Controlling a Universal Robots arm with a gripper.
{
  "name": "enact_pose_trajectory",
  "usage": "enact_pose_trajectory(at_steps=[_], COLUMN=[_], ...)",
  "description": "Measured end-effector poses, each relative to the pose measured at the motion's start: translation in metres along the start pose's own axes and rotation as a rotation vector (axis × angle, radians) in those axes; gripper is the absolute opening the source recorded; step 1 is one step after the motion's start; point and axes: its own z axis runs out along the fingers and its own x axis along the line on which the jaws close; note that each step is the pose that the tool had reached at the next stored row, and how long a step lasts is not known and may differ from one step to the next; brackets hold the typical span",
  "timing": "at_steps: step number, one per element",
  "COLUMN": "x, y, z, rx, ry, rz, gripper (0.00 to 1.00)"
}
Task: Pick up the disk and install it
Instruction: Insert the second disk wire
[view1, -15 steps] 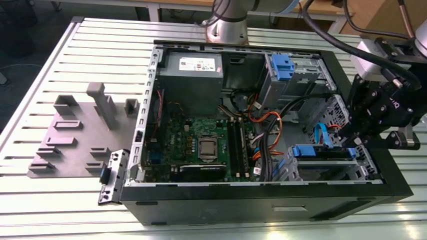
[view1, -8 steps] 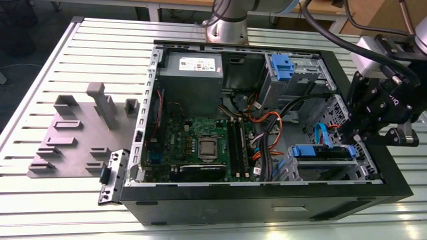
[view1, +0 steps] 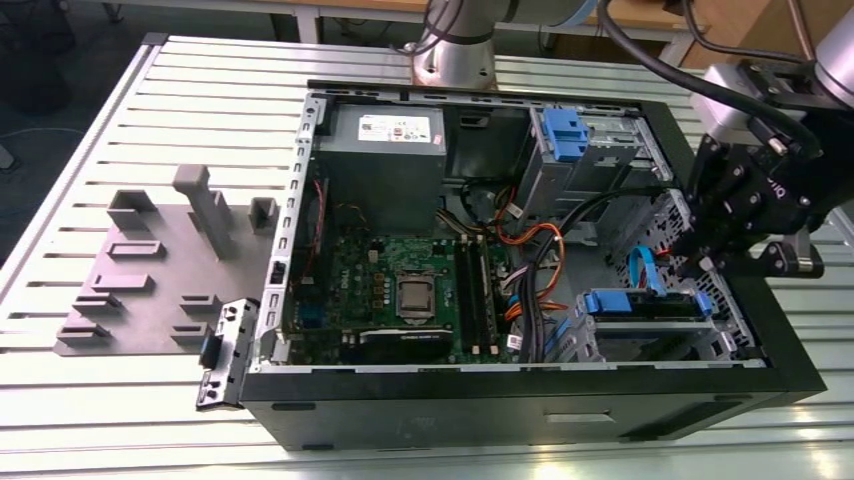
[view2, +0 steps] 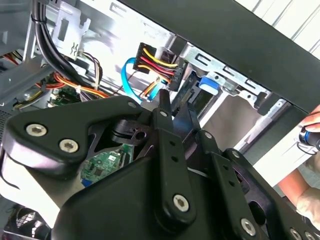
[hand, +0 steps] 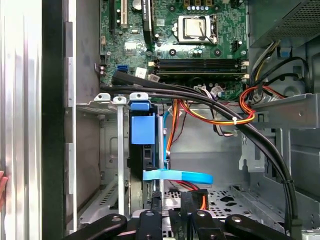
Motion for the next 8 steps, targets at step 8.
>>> enact_pose_trajectory(at_steps=[8], x=[-0.0046], y=[-0.0021], z=[0.0016], rx=[0.0000], ry=[0.0000], rz=[0.000], gripper=[0.29])
